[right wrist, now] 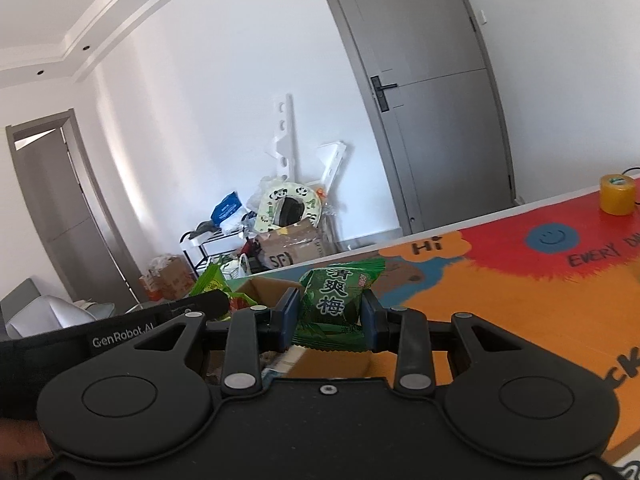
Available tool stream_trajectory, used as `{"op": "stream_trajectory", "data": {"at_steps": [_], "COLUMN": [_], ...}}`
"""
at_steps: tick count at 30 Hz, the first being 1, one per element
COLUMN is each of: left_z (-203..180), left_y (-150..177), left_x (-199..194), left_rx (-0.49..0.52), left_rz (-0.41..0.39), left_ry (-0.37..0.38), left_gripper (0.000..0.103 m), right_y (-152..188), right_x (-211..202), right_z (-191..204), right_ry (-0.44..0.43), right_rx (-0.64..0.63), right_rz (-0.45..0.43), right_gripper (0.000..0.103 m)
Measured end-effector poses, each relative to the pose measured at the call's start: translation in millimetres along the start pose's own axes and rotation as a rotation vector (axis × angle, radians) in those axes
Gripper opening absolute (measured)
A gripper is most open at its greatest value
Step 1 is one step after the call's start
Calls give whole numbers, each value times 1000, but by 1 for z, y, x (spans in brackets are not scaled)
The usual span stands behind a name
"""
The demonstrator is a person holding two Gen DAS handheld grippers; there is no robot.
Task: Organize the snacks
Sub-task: 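Carry the light-green candy with the left gripper over the box while the right carries the dark-green candy, then open the left gripper to drop its candy while the right drops the dark-green candy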
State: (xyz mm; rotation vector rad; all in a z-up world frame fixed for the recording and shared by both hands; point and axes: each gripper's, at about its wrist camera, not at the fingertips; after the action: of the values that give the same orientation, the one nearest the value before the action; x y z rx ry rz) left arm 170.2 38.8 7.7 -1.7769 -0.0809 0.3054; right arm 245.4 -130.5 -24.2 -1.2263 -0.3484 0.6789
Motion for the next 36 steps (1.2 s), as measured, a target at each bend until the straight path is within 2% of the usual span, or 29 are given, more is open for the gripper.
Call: {"op": "stream_trajectory", "data": {"at_steps": [11, 23, 27, 36], "left_z": [44, 59, 61, 80], "left_y": [-10, -3, 1, 1], "left_x": [20, 51, 55, 32], "left_rx": [-35, -62, -64, -84], "left_rz": [-1, 28, 50, 59], "left_ry": [-52, -40, -32, -66], "left_gripper": [26, 27, 37, 46], "right_y": [1, -1, -1, 3], "right_x": [28, 48, 49, 54], "right_z": [22, 39, 43, 55], "right_ry": [-28, -24, -13, -36], "right_rx": [-32, -73, -80, -70], "right_rz": [30, 51, 52, 70], "right_gripper": [33, 34, 34, 34]}}
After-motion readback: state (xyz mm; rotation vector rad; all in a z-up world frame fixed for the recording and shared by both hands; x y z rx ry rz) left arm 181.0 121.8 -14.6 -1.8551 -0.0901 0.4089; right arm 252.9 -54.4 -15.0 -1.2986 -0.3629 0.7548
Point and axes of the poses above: each gripper's, at about its wrist camera, not at the fingertips, and x roughly the way its jaws point, z to its left, y to its underside, and after that the axes turned 14 degrees about -z, right-handed
